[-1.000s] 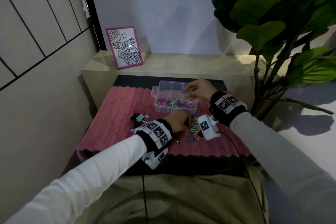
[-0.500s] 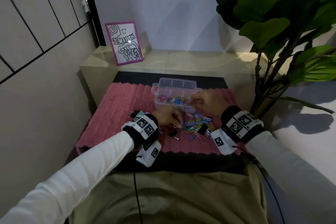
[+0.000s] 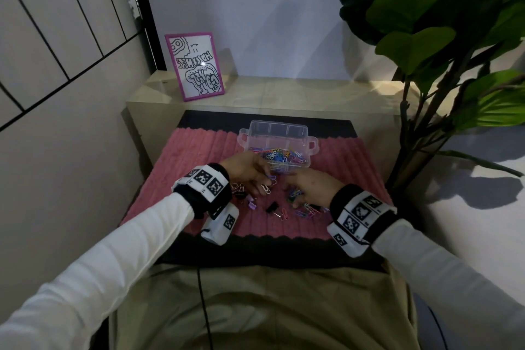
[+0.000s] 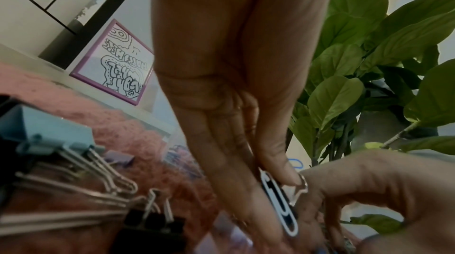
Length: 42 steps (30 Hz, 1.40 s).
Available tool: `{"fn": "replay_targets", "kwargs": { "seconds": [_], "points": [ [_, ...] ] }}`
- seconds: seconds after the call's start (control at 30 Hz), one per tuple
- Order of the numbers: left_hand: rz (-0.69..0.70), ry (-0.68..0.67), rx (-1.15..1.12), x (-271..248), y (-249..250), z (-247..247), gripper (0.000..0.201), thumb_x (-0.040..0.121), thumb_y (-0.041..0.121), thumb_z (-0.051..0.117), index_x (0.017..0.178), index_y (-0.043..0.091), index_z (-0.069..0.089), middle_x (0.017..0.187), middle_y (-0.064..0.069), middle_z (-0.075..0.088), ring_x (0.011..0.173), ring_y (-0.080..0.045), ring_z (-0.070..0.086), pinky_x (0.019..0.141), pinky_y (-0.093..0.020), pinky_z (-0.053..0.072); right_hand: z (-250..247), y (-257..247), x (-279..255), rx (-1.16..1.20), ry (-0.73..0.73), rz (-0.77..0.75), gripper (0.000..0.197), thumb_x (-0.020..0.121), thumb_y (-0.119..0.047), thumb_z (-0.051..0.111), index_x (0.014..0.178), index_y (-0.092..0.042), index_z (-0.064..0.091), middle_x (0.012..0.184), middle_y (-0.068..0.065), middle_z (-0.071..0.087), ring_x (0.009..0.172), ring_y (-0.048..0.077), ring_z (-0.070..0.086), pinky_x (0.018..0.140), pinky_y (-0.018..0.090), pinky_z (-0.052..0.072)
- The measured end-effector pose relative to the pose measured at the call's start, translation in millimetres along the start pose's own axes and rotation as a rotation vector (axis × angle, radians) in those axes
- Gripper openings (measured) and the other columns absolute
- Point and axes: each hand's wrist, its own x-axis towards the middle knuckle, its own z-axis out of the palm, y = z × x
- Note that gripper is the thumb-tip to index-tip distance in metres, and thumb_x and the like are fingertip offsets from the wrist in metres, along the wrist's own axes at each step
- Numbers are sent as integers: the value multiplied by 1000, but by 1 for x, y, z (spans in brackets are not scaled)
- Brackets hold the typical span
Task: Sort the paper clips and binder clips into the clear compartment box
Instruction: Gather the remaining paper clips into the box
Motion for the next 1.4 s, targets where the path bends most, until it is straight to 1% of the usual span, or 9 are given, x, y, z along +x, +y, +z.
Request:
{"fn": "replay_targets", "kwargs": {
  "seconds": [0.2, 0.43, 0.6, 0.77, 0.9, 1.07, 1.2, 1.33, 1.4],
  "points": [
    [59, 55, 252, -1, 5, -5, 19, 77, 9, 69, 68, 21, 58, 63, 12, 64, 63, -5, 60, 67, -18, 47, 0, 7, 1, 131, 84, -5, 14, 80, -7, 65, 93, -11, 64, 88, 2, 66, 82, 16, 60, 77, 31, 50],
    [60, 46, 214, -1, 4, -8, 13, 80, 9, 67, 75, 19, 60, 84, -8, 64, 82, -20, 57, 85, -32, 46, -2, 20, -13, 550, 267, 12, 8, 75, -10, 73, 80, -6, 68, 80, -1, 68, 73, 2, 59, 72, 7, 41],
    [83, 54, 92, 0, 8, -8, 15, 82, 6, 64, 74, 17, 58, 67, 7, 69, 67, -8, 65, 69, -15, 50, -6, 24, -15, 813, 339, 15, 7, 76, -6, 71, 79, -7, 66, 73, -2, 66, 62, -4, 60, 67, 8, 47],
    [101, 59, 27, 0, 10, -11, 16, 82, -1, 61, 74, 13, 58, 64, 4, 68, 52, -2, 65, 54, -14, 54, -9, 26, -20, 1101, 371, 98, 6, 80, -3, 66, 83, -8, 62, 84, 12, 67, 69, 17, 63, 70, 25, 56],
    [82, 18, 66, 4, 9, -9, 14, 83, 1, 60, 77, 13, 59, 59, 8, 70, 50, -2, 64, 60, -23, 53, -8, 29, -24, 1239, 349, 112, 13, 81, -1, 64, 79, -14, 62, 82, 9, 64, 70, 17, 63, 72, 30, 58],
    [65, 32, 122, 6, 11, 2, 19, 83, 6, 62, 99, -4, 67, 68, 9, 69, 52, -2, 62, 57, -17, 54, -6, 30, -25, 1318, 317, 124, 12, 82, 2, 61, 84, -9, 61, 81, 7, 63, 70, 17, 63, 69, 26, 59],
    [63, 29, 180, 5, 11, 0, 21, 82, 11, 65, 100, 1, 69, 72, 8, 70, 64, -7, 62, 65, -19, 53, -8, 30, -28, 1299, 275, 117, 13, 82, 2, 61, 83, -11, 62, 81, 6, 62, 65, 10, 64, 64, 24, 58],
    [88, 25, 296, 1, 13, -5, 24, 80, 12, 66, 102, 4, 69, 90, -2, 73, 70, 5, 61, 79, -9, 46, -20, 31, -25, 1251, 300, 106, 13, 82, 1, 61, 85, -12, 63, 87, 8, 66, 74, 17, 65, 65, 24, 57],
    [119, 125, 349, -3, 16, -12, 25, 81, 14, 66, 104, 6, 69, 97, -1, 69, 64, 14, 57, 71, 2, 40, -32, 32, -16, 1197, 341, 92, 11, 82, 0, 61, 86, -11, 63, 86, 9, 66, 72, 17, 65, 63, 22, 56]
  ]
}}
